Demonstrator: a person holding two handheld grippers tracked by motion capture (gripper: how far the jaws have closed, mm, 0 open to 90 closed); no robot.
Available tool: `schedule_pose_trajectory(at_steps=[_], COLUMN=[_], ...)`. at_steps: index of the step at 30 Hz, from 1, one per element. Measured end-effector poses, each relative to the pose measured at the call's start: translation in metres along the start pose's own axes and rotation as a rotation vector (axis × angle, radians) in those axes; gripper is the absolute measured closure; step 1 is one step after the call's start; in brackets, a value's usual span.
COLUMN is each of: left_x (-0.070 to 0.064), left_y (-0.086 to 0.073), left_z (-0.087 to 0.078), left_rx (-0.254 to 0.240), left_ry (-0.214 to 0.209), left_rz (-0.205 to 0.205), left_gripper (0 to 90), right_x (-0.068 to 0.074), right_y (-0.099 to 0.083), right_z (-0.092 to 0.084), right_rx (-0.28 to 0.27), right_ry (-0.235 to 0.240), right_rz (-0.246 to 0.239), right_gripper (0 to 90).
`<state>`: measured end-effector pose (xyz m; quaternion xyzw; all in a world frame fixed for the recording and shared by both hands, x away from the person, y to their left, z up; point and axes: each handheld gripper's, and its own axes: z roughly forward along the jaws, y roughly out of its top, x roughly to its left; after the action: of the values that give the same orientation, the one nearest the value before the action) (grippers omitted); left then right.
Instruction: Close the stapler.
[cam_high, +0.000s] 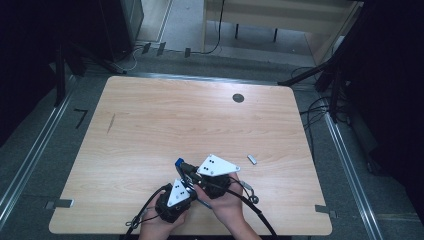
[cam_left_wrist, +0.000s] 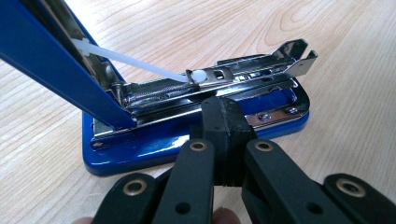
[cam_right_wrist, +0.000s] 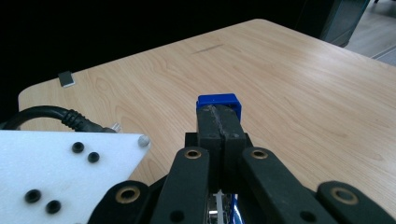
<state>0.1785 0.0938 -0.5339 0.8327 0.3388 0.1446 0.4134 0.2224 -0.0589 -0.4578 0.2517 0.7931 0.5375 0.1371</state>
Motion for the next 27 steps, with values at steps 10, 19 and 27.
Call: schedule_pose_trajectory(at_steps=[10, 19, 27], left_x=[0.000, 0.000, 0.000], left_y=[0.000, 0.000, 0.000], left_z=[0.000, 0.000, 0.000], left_rx=[0.002, 0.001, 0.003], left_ry=[-0.002, -0.002, -0.001], left_rz=[0.002, 0.002, 0.006], left_gripper=[90.0, 90.0, 90.0], right_x=[-0.003, -0.005, -0.006], right_y=[-0.005, -0.008, -0.011], right_z=[0.016, 0.023, 0.030], right_rx=[0.043, 0.064, 0.089], right_ry=[0.001, 0.013, 0.019], right_rz=[-0.004, -0.002, -0.004], right_gripper=[90.0, 90.0, 90.0])
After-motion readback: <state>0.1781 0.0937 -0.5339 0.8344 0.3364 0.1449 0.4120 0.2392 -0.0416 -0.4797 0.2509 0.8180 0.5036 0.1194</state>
